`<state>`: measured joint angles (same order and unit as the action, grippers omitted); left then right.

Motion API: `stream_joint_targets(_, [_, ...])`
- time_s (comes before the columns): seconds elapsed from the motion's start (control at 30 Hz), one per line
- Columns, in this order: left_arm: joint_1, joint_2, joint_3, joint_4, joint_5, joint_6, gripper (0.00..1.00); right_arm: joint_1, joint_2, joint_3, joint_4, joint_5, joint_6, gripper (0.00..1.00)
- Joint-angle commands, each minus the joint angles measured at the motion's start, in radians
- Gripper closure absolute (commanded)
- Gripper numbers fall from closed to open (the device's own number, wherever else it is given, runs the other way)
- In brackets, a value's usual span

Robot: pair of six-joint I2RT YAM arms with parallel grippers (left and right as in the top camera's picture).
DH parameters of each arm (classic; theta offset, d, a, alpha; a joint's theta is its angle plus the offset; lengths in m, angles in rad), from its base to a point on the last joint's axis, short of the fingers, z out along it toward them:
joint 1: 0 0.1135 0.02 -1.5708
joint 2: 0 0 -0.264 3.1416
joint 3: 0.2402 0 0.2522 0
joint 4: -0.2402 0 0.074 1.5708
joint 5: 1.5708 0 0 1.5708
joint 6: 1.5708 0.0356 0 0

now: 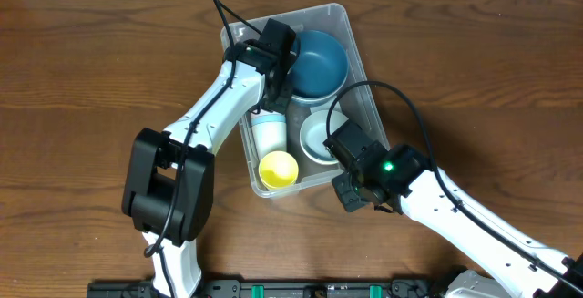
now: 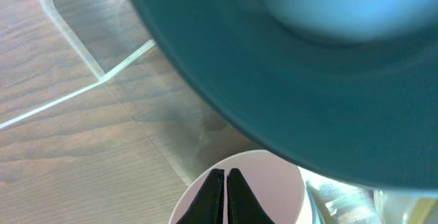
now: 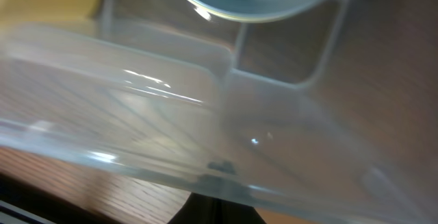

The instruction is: Pack container

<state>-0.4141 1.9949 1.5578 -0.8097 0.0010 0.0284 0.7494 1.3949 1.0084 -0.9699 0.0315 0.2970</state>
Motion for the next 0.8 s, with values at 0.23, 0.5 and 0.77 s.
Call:
stream_joint_targets(0.23, [0.003, -0.035, 0.005, -0.019, 0.015, -0.005, 0.94, 0.011, 0.002, -0.003, 0.101, -0.084, 0.013, 0.99])
stream_joint_targets(0.5, [0.002, -0.035, 0.005, -0.027, 0.015, -0.005, 0.93, 0.011, 0.004, -0.003, 0.126, -0.084, 0.013, 0.99])
stream_joint_targets(0.77, [0.003, -0.035, 0.006, -0.041, 0.015, -0.005, 0.94, 0.011, 0.004, -0.003, 0.128, -0.084, 0.013, 0.99])
